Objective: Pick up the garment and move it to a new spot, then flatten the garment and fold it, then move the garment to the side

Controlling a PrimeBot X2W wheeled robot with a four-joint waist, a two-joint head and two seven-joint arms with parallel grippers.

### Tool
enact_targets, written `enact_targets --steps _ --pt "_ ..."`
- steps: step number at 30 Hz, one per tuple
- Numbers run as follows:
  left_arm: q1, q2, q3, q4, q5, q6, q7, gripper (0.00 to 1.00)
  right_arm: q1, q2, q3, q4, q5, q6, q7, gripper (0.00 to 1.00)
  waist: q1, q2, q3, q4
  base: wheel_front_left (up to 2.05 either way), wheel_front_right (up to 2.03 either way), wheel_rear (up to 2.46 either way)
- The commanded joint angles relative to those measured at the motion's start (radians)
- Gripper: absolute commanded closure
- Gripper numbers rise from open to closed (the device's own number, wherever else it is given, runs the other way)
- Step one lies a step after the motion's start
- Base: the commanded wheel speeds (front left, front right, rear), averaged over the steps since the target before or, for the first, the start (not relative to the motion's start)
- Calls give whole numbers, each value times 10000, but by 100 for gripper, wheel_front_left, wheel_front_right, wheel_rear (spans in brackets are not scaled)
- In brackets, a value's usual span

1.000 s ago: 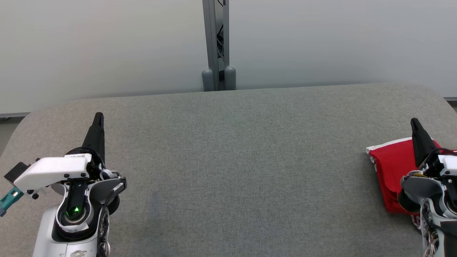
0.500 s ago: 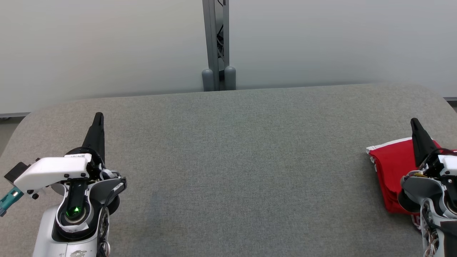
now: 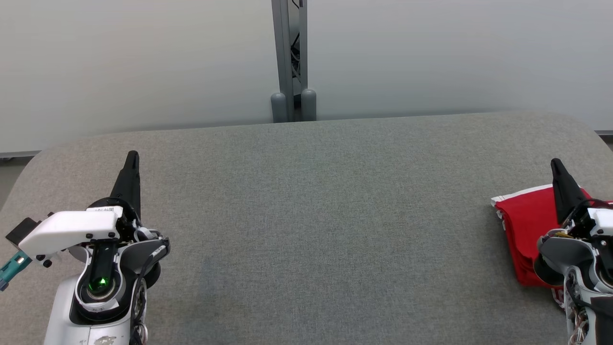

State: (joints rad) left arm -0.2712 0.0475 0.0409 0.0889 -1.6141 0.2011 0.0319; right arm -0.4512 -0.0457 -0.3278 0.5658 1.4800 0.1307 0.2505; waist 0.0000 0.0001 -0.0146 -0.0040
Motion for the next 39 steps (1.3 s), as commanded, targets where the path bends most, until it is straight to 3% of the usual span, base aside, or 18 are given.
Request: enact_targets --steps 1,39 --pt "-119 28 36 -23 -27 26 30 100 -48 -85 -17 14 55 0 51 100 0 -1 0 0 0 0 0" --pt "-119 28 35 -23 -25 26 30 100 -48 -86 -18 14 56 0 50 100 0 -1 0 0 0 0 0"
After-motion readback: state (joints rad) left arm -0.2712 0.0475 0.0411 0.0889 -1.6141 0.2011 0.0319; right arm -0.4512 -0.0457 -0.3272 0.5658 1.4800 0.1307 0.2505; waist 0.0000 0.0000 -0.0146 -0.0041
